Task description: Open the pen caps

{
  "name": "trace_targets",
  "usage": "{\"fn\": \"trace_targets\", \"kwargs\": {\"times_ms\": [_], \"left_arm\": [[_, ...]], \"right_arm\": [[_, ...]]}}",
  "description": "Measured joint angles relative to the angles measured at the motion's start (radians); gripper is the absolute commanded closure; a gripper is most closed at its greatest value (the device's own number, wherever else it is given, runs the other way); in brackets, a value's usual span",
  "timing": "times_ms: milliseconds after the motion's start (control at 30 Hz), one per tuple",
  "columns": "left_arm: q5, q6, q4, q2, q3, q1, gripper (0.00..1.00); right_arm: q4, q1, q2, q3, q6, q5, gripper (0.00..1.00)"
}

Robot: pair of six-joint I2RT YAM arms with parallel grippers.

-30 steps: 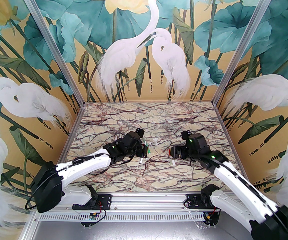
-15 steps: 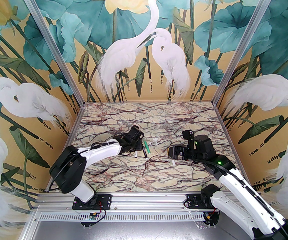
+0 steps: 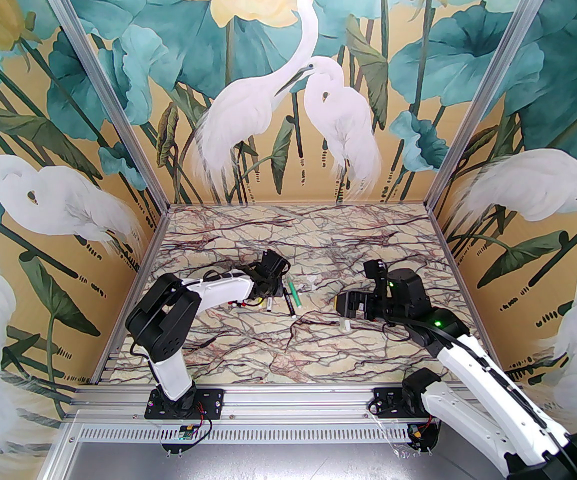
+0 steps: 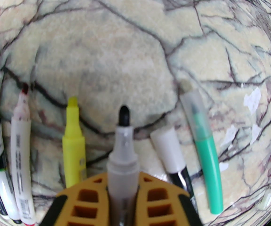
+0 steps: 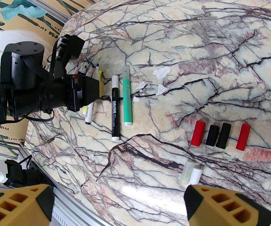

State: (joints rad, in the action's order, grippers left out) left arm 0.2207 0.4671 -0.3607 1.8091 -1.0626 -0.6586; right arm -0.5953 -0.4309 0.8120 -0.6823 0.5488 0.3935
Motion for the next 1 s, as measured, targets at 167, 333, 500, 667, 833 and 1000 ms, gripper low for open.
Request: {"fn": "trace_targets", "kwargs": {"times_ms": [167,333,500,667,833,1000], "left_arm": [[0.010,-0.016,0.004,0.035,-0.021,0.005,0.91],[0.021,-0.025,0.001,0.064,-0.045,0.007,0.87],[0.029,-0.034,-0.011,0.090,-0.077,0.016,0.77],[0.029,-0.042,-0.030,0.103,-0.100,0.021,0.69],[0.040,-0.045,-0.066,0.104,-0.121,0.024,0.69],[0.043,-0.045,-0.098,0.093,-0.135,0.025,0.70]], "right_arm": [[0.000,0.000,0.005,-0.009,0.000,0.000,0.01],[0.000,0.000,0.007,-0.012,0.000,0.000,0.01],[0.000,0.000,0.007,-0.012,0.000,0.000,0.01],[0.000,0.000,0.007,-0.012,0.000,0.000,0.01],[0.000,0.000,0.007,-0.012,0.000,0.000,0.01],[-0.001,0.000,0.007,-0.012,0.000,0.000,0.00]]}}
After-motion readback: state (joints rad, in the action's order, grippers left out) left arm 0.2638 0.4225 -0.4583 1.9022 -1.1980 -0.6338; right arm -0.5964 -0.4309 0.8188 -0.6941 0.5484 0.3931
